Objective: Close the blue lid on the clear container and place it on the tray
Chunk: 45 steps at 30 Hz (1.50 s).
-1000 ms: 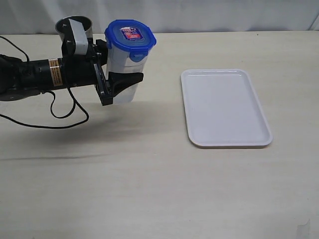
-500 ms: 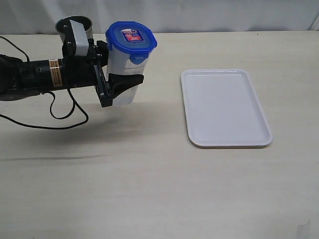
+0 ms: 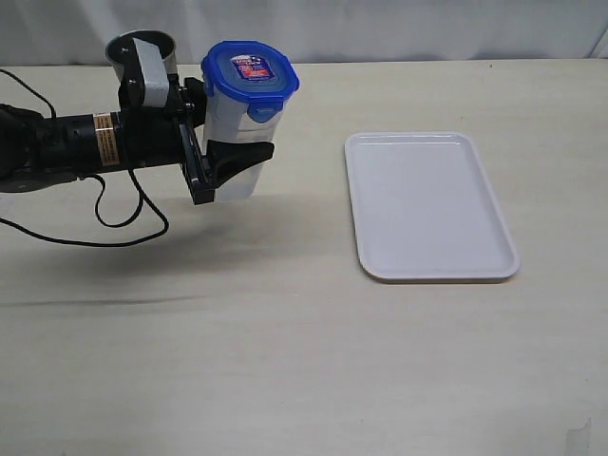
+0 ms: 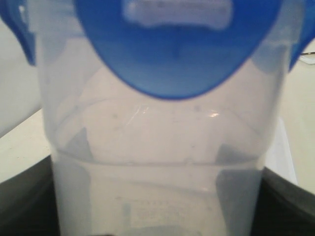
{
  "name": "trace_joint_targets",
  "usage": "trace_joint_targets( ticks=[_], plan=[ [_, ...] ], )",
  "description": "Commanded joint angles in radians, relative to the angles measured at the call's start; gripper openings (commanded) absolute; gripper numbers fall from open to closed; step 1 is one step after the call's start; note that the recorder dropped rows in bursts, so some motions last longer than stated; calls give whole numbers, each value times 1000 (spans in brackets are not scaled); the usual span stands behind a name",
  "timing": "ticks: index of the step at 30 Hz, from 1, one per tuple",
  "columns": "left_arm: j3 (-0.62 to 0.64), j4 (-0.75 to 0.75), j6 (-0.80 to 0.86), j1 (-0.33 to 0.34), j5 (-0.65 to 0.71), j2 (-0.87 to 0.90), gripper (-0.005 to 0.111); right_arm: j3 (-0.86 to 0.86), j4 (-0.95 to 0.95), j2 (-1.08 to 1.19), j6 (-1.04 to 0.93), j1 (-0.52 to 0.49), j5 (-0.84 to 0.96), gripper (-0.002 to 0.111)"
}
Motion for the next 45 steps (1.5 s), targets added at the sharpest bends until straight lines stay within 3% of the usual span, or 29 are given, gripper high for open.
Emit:
trace_joint_targets(
  ticks=[1, 7, 12, 18, 23, 30, 37, 45],
  plan=[
    [-6, -13, -2, -1, -38, -10, 0, 2, 1, -5, 3, -4, -13, 4],
    [-6, -69, 3, -10, -38, -10, 0, 2, 1, -5, 3, -4, -13, 4],
    [-82, -89, 20, -67, -31, -10, 0, 2, 1, -5, 3, -4, -13, 4],
    [-229, -81, 63, -192, 322, -10, 0, 2, 1, -5, 3, -4, -13, 4],
    [-311, -47, 212, -285, 555, -10, 0, 2, 1, -5, 3, -4, -13, 4],
    [-342, -52, 720, -464, 1006, -10, 0, 2, 1, -5, 3, -4, -13, 4],
    [-342, -47, 955, -503, 1178, -10, 0, 2, 1, -5, 3, -4, -13, 4],
    [-345, 113, 971, -552, 1285, -10, 0, 2, 1, -5, 3, -4, -13, 4]
  ],
)
